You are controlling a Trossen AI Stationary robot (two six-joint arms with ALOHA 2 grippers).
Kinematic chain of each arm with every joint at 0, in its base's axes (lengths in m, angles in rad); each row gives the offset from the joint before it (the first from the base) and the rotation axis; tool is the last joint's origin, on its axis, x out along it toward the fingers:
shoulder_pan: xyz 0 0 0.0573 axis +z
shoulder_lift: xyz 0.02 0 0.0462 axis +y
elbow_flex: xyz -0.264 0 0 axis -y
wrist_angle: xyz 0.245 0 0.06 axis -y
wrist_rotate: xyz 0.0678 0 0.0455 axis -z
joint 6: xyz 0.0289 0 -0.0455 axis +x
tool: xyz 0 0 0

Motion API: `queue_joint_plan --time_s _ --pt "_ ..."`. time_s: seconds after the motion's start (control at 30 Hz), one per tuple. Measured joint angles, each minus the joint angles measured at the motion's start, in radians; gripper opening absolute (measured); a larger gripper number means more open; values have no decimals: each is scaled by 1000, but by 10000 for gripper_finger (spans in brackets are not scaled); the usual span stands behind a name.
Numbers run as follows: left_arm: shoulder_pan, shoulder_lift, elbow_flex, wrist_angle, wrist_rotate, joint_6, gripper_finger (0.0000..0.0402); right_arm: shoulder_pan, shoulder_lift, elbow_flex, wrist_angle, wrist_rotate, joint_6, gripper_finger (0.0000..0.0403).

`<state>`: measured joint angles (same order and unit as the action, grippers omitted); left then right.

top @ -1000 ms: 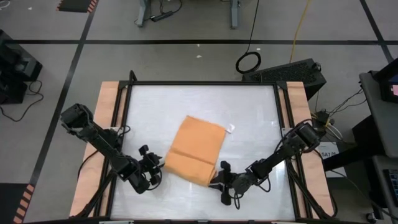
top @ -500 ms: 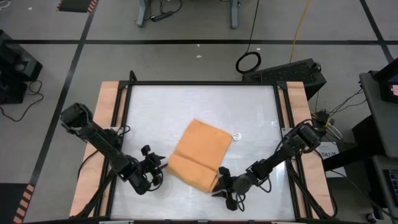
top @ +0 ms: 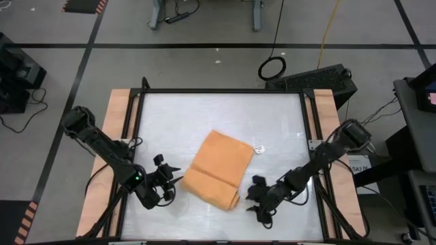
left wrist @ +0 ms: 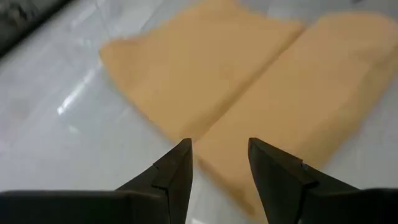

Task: Roll towel into tight, uniform cylinder
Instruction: Roll the yellow towel

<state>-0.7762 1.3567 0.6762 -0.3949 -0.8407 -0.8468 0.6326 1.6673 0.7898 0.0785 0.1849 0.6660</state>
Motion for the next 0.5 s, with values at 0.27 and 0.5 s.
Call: queue_joint_plan --time_s 0.27,0.5 --pt "145 48 -14 312 118 335 162 -76 -54 0 -151 436 -168 179" --pt "263 143 -13 585 397 567 162 -226 63 0 -42 400 -196 83"
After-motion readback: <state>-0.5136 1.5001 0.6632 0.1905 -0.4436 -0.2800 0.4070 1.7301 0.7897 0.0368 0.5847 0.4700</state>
